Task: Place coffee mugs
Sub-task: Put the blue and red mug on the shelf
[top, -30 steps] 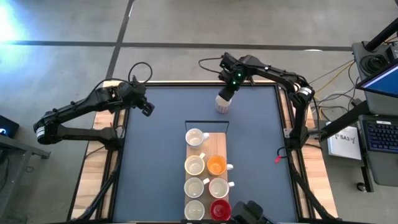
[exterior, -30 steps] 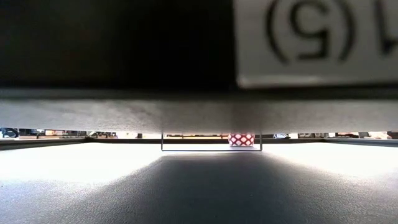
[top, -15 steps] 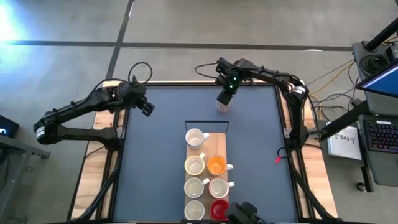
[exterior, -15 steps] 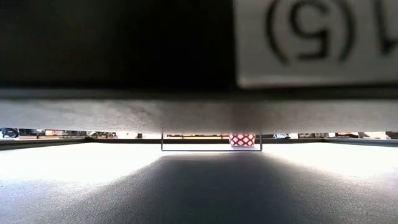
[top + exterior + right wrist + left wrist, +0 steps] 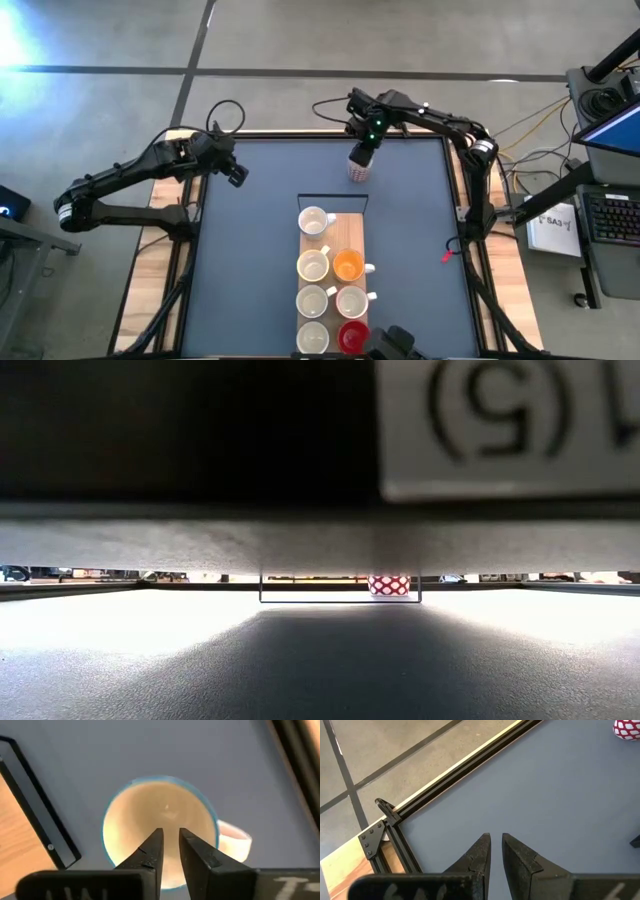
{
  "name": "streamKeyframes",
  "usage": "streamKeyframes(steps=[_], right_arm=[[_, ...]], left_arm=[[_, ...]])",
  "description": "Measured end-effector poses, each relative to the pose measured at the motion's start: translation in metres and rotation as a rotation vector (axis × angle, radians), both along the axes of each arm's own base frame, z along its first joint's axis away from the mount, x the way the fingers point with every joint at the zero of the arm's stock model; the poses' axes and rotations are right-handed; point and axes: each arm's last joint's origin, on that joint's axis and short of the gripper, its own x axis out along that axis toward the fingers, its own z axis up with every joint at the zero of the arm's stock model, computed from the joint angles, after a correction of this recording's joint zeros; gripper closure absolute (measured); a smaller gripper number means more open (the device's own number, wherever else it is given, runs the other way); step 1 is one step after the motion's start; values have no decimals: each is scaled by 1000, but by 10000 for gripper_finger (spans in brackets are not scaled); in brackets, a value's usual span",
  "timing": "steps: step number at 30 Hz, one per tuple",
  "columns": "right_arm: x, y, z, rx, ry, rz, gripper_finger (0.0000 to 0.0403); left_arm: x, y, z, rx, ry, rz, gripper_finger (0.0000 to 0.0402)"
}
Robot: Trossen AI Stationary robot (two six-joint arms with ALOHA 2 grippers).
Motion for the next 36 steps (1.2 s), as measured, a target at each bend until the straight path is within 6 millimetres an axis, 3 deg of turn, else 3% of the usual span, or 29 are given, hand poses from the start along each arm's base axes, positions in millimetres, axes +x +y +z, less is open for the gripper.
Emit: streamKeyframes(steps=[10,21,27,33,36], right_arm=[[5,-10,19,-214,9,68,301],[14,-15,-27,-140,113,99,294],[19,-18,-33,-149,96,122,310],[16,-16,-33,-138,125,129,380],[17,-15,-33,-137,131,116,385]], left_arm=[[0,0,0,0,0,0,372],[0,0,0,0,-1,2,372],[0,0,0,0,-1,2,372],[0,0,0,0,-1,3,372],[0,0,0,-1,-3,5,372]])
